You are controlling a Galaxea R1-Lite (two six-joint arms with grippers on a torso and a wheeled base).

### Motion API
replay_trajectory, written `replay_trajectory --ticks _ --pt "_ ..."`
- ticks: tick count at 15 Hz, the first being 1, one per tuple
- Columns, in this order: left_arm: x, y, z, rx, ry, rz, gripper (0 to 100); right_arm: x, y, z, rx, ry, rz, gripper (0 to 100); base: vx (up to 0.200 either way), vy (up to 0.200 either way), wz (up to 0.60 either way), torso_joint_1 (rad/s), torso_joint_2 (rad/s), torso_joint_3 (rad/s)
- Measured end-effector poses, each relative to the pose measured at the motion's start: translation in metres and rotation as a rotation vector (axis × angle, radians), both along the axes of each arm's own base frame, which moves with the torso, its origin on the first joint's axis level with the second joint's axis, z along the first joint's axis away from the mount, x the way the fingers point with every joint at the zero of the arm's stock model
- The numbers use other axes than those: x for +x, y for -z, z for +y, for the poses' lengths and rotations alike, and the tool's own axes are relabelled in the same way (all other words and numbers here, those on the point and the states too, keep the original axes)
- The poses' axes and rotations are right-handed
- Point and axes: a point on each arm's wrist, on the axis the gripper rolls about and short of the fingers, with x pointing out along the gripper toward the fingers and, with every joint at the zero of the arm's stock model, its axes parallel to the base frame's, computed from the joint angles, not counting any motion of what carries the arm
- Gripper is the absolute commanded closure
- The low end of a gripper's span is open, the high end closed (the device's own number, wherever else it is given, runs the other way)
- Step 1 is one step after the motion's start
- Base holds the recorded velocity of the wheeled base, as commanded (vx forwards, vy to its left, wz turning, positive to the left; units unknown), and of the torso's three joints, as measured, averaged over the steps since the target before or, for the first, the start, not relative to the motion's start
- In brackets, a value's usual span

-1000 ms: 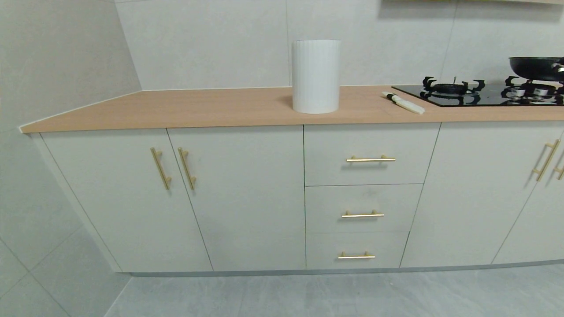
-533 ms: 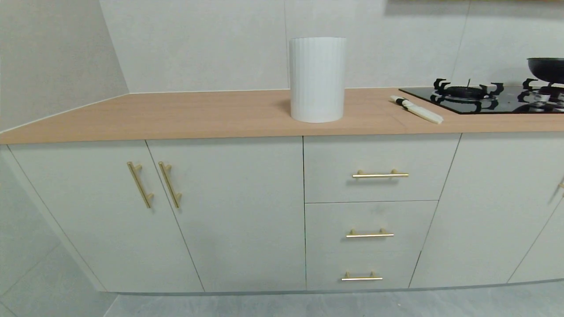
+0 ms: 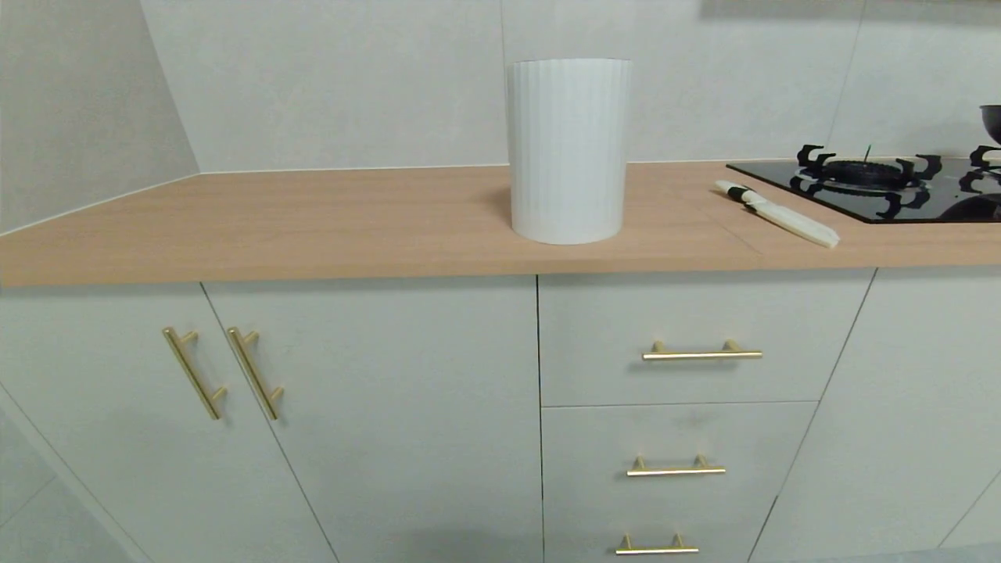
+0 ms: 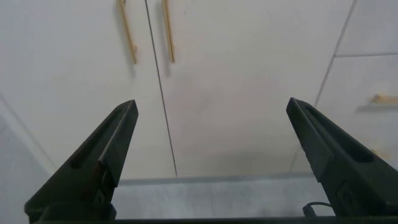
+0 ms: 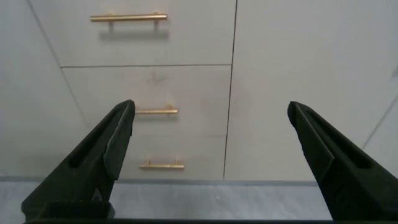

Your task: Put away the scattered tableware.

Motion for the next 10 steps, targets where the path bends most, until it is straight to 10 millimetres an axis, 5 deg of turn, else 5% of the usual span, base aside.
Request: replay_trajectory --ticks 3,10 --pt "0.0000 0.0000 0.0000 0.000 0.000 0.000 0 0.0000 0.0000 0.0000 0.000 -0.001 0.000 0 0.200 0.000 0.00 0.004 0.00 -0.001" --pt "0.0000 0.0000 0.0000 -0.001 0.000 0.000 0 0.0000 0.0000 0.0000 0.001 0.000 0.001 0 0.000 0.000 0.00 0.000 0.00 0.000"
